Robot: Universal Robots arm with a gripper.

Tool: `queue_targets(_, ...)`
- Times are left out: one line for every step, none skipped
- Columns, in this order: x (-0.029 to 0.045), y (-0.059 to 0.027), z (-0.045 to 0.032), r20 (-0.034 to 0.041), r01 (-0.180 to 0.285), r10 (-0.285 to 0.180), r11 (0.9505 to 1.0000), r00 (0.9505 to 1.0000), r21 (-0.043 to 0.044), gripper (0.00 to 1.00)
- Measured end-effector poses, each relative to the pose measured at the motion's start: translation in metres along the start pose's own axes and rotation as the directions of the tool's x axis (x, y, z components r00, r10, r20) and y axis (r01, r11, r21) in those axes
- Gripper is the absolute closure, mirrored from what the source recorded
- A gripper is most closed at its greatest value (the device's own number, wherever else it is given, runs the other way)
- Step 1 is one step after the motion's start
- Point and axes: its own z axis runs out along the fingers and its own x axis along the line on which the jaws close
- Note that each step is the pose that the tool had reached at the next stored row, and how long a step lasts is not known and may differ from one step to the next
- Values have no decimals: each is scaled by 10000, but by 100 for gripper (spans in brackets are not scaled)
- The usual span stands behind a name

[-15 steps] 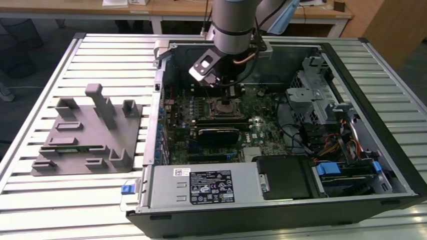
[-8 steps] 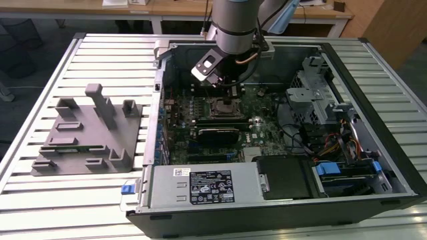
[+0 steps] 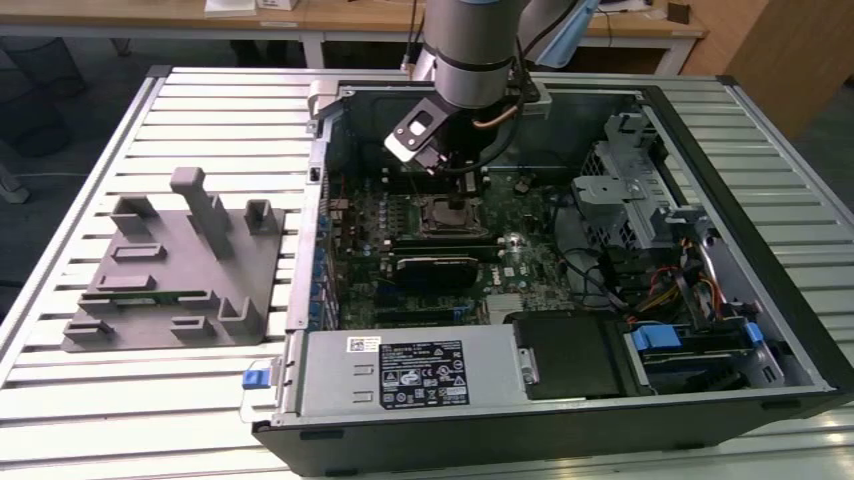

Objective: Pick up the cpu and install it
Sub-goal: 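Install the first cpu locking lever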

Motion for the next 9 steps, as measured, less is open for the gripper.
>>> queue_targets(0,4,0,0,2,-2,10000,10000,0,89)
queue_targets(-1,6,0,0,0,0,10000,10000,0,89)
queue_targets(-1,8,0,0,0,0,10000,10000,0,89)
queue_targets(0,8,0,0,-1,1,10000,10000,0,89)
queue_targets(-1,8,0,0,-2,2,10000,10000,0,89)
queue_targets(-1,8,0,0,-1,1,10000,10000,0,89)
queue_targets(0,8,-3,2,0,0,10000,10000,2,89)
queue_targets(0,9,-10,3,0,0,10000,10000,2,89)
queue_targets(0,9,-21,1,-1,1,10000,10000,0,89)
